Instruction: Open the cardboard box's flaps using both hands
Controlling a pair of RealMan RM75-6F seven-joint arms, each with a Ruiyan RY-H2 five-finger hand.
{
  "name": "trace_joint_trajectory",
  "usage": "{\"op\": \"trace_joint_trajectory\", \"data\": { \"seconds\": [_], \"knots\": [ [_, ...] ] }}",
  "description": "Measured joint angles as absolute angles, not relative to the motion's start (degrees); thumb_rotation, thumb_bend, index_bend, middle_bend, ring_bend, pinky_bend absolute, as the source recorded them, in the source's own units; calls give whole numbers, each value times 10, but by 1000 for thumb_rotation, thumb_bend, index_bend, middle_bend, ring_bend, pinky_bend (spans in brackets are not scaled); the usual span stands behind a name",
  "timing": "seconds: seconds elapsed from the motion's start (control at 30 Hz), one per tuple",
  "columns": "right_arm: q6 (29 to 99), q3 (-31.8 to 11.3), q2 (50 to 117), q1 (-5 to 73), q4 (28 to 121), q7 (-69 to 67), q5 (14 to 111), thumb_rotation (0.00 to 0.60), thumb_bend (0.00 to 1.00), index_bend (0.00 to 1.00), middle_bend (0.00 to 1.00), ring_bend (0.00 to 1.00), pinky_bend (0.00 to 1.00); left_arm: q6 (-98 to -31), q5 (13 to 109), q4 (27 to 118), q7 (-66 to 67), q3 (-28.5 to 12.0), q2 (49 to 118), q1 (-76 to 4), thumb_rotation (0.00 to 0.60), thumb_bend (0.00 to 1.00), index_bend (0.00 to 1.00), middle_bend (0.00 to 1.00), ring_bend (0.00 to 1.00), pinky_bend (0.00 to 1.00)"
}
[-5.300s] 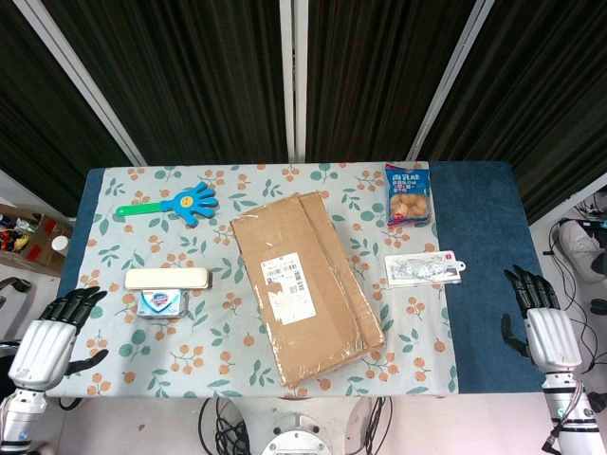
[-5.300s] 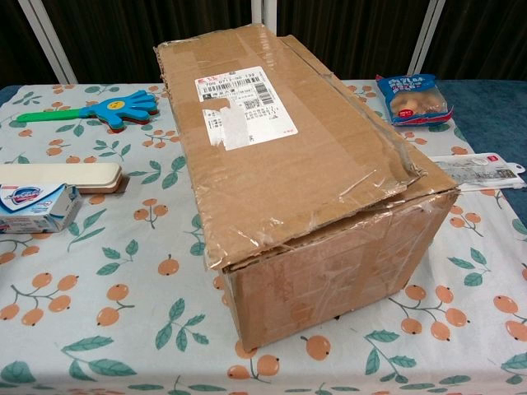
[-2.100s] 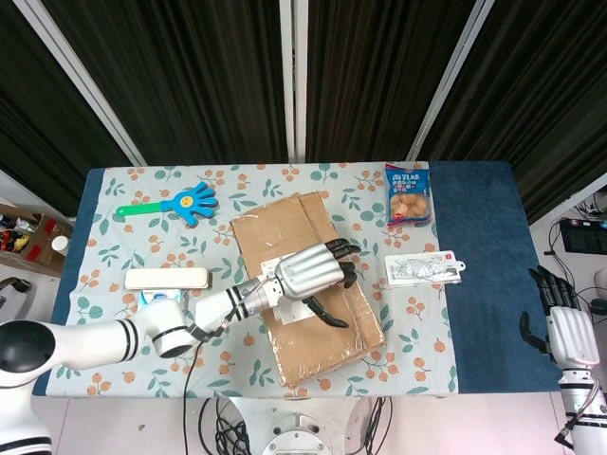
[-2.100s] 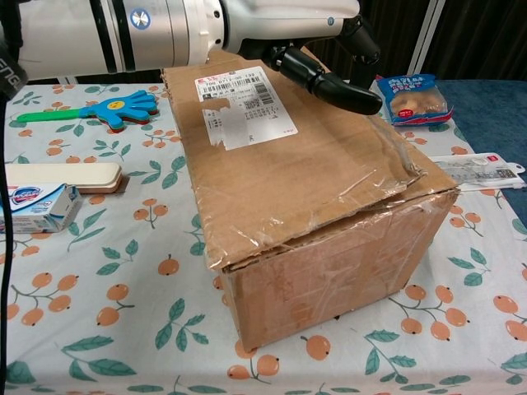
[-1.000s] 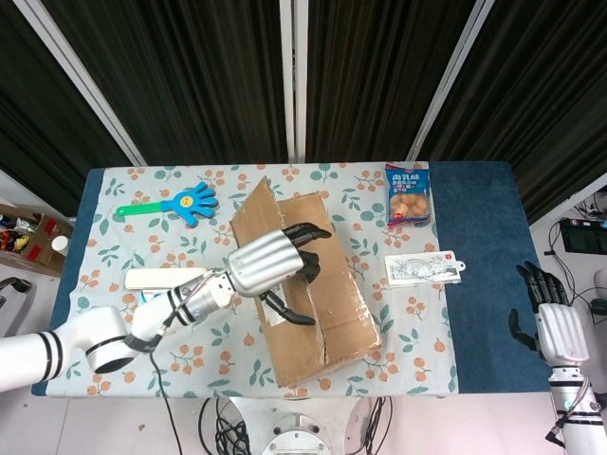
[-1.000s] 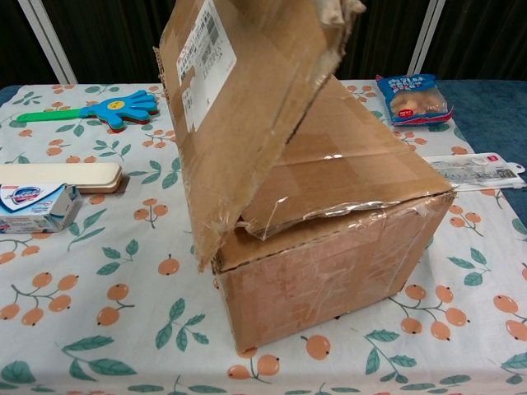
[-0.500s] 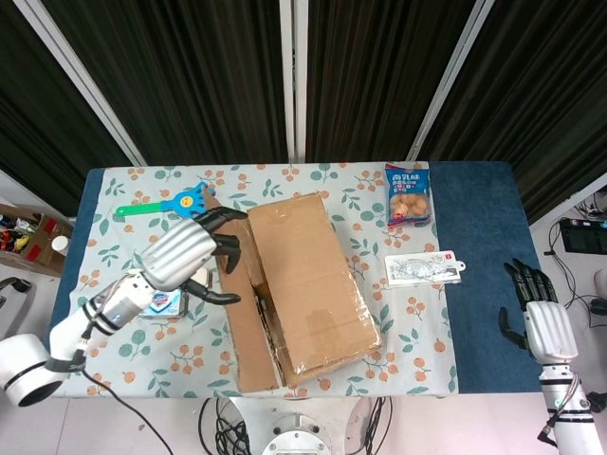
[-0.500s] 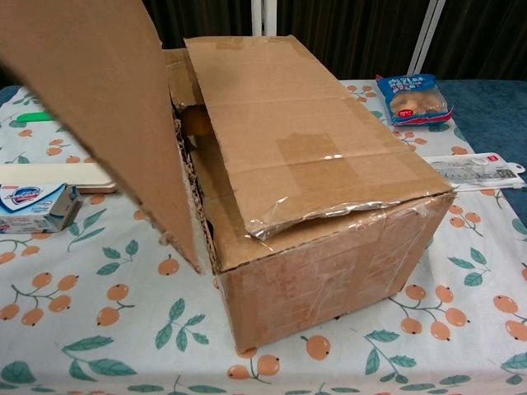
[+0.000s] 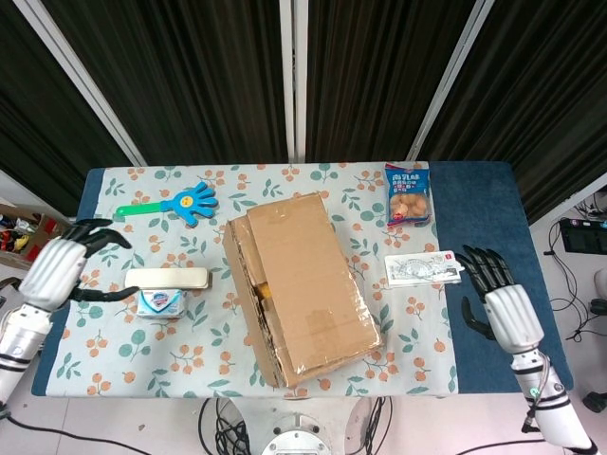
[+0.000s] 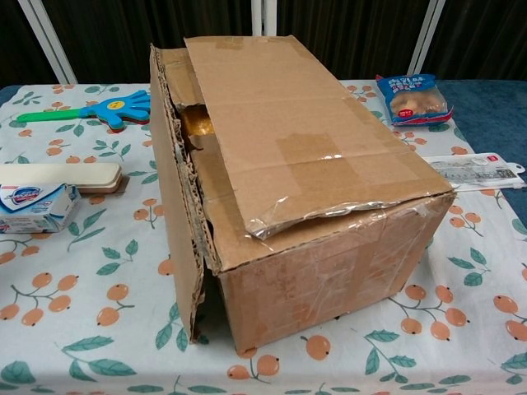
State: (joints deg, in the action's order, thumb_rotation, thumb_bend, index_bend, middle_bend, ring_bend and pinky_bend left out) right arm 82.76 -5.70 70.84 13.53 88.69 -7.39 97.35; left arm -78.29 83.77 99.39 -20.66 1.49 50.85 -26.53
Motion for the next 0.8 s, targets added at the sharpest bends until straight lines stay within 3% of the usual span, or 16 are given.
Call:
{"op": "trace_joint_trajectory", "data": {
  "seconds": [0.13, 0.2, 0.4, 0.6, 0.8],
  "knots": [
    [787, -74, 693, 196, 935, -54, 1006, 600, 927, 0, 49, 0, 0, -814, 796, 963, -195, 27, 540, -201, 600, 0, 184, 161, 134, 164],
    [750, -87, 685, 235, 960, -44, 1019, 600, 994, 37, 125, 0, 0, -826, 783, 943, -199, 33, 557, -172, 600, 0, 184, 161, 134, 164],
    [613, -121, 663, 348, 1016, -4, 1041, 600, 1000, 400, 282, 0, 0, -842, 777, 899, -236, 40, 584, -126, 576, 0, 185, 171, 133, 164],
    [469, -134, 648, 454, 1058, 34, 1041, 600, 1000, 444, 297, 0, 0, -845, 777, 875, -251, 31, 597, -107, 545, 0, 184, 176, 133, 164],
    [429, -128, 654, 511, 1084, 57, 1040, 600, 1000, 445, 299, 0, 0, -834, 775, 861, -241, 18, 611, -92, 542, 0, 185, 177, 134, 164]
  ]
}}
